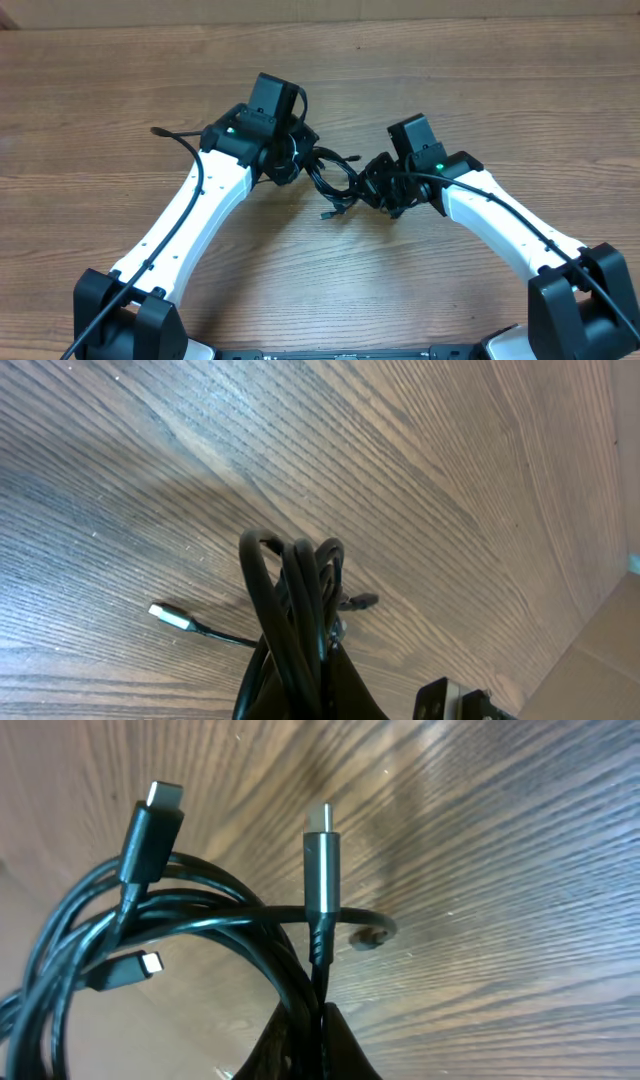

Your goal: Untangle cables

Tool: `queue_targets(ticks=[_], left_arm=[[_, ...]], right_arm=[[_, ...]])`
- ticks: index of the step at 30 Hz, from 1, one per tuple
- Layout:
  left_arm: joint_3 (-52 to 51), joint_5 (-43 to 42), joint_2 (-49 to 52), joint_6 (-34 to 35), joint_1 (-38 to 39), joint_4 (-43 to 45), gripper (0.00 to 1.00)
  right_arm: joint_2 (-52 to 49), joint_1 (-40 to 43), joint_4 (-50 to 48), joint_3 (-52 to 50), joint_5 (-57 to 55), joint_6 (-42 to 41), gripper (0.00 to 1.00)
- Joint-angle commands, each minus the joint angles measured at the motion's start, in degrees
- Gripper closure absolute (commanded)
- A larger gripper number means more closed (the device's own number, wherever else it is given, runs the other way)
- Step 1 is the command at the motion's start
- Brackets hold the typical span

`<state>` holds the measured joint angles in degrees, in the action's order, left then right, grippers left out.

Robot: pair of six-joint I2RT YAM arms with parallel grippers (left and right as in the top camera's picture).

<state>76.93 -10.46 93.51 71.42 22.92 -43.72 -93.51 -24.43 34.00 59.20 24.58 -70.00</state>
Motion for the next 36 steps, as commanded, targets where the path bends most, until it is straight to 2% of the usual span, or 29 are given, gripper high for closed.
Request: queue_targets(ticks=[1,9,13,18,23,27,32,36], left_arm=[[0.98,3.48,-1.6,0.92,-2.27,0.48,0.96],[0.96,9.64,-1.2,4.63,-2.89,-0.02,0.96],[0.96,9.81,0.66,12.72,-2.73,-0.59,0.95],[0.96,9.35,2.45,23.17,-2.75,0.35,0.96],[0.98,8.79,2.56,25.24,-3.08,4.87,0.95],[0.98,0.83,2.47,24.96,-5.77,7.74,0.95],[0.98,-13.55,2.47,24.61,-10.49,7.85,0.96],[0.98,-25.38,2.47,17.73,-14.25,10.16,0.96]], right_arm=[[-0.15,0.0,0.76,0.76,-0.04,9.29,0.96],[2.34,0.0,-0.48,0.79,10.16,26.08,0.96],[4.28,-0.98,-1.31,0.79,11.54,32.94,0.96],[4.13,-4.72,-0.72,0.76,11.45,33.68,0.96],[4.13,-10.1,0.35,0.76,2.25,32.83,0.96],[4.02,-11.61,4.39,0.74,-8.39,27.78,0.96],[3.87,-11.63,5.9,0.74,-16.06,27.82,0.96],[3.87,-11.26,6.67,0.74,-23.34,27.8,0.96]])
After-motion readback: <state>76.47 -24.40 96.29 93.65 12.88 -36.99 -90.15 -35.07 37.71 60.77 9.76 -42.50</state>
